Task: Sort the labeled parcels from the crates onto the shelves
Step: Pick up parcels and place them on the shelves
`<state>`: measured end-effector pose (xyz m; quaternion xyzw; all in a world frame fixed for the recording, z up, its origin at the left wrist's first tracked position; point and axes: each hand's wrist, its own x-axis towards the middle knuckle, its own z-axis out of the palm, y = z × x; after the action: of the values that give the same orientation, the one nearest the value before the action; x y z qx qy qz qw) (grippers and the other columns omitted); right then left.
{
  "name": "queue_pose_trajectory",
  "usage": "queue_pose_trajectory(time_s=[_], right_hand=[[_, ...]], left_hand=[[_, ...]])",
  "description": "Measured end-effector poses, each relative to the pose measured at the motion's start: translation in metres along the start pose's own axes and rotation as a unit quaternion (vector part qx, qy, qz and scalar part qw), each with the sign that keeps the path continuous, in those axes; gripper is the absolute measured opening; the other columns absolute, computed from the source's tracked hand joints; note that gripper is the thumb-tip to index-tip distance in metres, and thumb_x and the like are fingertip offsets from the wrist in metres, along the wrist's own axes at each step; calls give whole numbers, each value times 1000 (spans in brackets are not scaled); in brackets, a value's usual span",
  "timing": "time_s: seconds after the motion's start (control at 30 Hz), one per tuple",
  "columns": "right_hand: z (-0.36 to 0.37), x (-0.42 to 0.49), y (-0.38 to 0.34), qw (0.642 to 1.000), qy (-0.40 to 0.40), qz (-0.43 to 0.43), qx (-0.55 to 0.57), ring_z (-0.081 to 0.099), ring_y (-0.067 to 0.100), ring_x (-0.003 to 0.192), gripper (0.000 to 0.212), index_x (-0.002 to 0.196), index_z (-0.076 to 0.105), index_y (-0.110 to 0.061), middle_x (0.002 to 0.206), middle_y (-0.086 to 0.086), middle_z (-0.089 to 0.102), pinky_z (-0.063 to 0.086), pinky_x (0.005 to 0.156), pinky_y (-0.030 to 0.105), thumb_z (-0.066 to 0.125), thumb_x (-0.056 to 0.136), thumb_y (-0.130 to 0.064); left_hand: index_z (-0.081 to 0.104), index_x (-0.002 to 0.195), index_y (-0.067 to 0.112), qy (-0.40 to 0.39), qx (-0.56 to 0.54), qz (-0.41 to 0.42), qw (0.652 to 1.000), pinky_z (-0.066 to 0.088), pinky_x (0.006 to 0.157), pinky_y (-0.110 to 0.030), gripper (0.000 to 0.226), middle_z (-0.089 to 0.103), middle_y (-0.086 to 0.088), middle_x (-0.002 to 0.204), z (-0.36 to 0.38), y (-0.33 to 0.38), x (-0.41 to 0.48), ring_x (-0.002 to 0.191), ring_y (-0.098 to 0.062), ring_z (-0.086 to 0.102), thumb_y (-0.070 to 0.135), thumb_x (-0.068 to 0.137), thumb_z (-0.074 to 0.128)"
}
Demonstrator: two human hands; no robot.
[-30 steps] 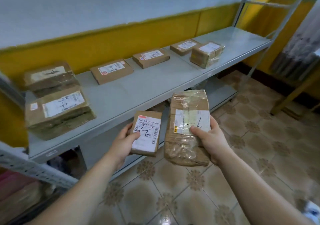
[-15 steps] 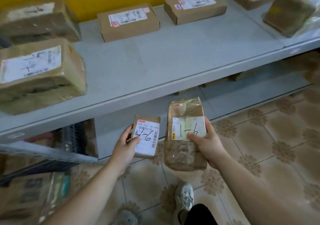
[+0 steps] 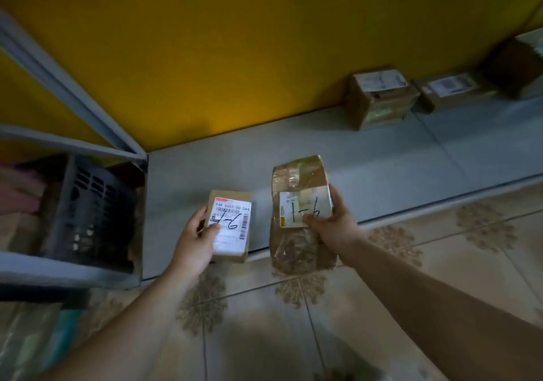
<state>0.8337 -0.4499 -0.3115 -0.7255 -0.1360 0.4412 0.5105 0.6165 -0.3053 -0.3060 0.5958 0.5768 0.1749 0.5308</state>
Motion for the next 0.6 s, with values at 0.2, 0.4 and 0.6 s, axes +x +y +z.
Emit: queue_pose_trajectory(time_s=[0.2,0.4,0.6], right_hand=[[41,73,39,1000,-7,-29,-10,68,12,90,59,133,46,-35,102,-8,69,59,75,33,71,87,-8],[73,105,28,996,-8,-71,-59,63,14,86,54,137,39,-26,108,-3,63,54,68,29,67,92,-17],[72,98,27,971,7,-126,-204,58,25,110,66,141,31,-27,128,3,57,50,91,37,70,88,-24]], left_hand=[[50,137,18,24,-17,47,998,48,85,-27,43,65,-6,120,2,-52,72,96,-16,64,5,96,52],[57,126,23,80,72,125,986,49,88,-25,35,66,0,116,-11,-50,113,98,-17,63,16,92,57],[36,146,26,82,394,164,901,26,112,-41,94,25,-4,153,14,-43,92,141,-24,23,74,68,54]])
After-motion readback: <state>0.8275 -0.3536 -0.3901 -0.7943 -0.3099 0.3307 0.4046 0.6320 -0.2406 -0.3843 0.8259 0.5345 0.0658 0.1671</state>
